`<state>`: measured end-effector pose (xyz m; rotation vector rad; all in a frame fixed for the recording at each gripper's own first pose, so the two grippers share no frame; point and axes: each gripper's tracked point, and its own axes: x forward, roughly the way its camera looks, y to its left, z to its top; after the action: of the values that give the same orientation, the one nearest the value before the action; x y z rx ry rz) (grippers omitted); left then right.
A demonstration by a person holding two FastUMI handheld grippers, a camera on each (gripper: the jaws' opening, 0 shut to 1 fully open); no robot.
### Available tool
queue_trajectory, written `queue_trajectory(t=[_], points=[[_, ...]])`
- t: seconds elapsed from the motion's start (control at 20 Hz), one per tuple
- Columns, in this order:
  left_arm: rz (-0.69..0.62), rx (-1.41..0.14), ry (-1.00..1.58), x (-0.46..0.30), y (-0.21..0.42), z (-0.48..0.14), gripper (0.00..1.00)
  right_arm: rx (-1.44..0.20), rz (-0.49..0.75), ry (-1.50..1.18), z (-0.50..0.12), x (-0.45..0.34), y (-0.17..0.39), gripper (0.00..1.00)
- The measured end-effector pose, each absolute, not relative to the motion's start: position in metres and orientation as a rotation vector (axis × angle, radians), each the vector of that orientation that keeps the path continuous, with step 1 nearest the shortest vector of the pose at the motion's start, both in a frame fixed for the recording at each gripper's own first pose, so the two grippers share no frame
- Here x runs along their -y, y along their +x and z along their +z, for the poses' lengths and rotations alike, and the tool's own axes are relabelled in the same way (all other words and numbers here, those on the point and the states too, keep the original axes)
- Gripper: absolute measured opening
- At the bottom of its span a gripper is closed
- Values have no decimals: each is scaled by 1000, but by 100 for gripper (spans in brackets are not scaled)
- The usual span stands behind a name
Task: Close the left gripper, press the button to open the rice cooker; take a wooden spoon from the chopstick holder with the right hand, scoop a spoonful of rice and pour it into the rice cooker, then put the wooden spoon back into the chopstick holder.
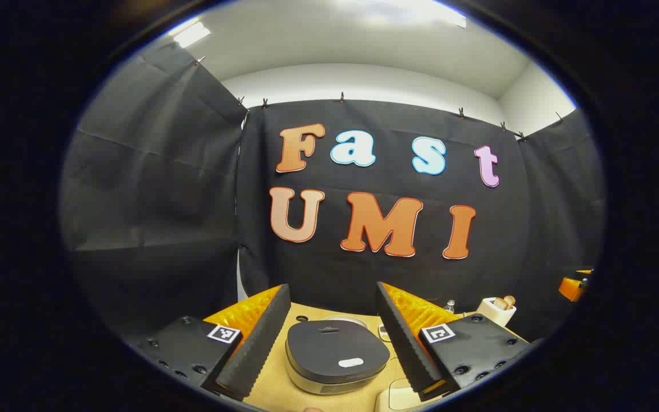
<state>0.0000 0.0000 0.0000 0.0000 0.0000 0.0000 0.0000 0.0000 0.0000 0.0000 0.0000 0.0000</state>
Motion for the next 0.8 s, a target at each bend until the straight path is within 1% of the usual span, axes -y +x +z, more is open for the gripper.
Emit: queue_trajectory(t=[0.35,0.65,0.8], points=[[-8,30,30,18,-2,10,98,0,-12,-13,3,18,2,95],[-7,29,64,26,-2,10,100,5,-24,0,4,32,3,95],[-1,34,75,29,-2,14,98,-9,-25,10,3,41,2,95]])
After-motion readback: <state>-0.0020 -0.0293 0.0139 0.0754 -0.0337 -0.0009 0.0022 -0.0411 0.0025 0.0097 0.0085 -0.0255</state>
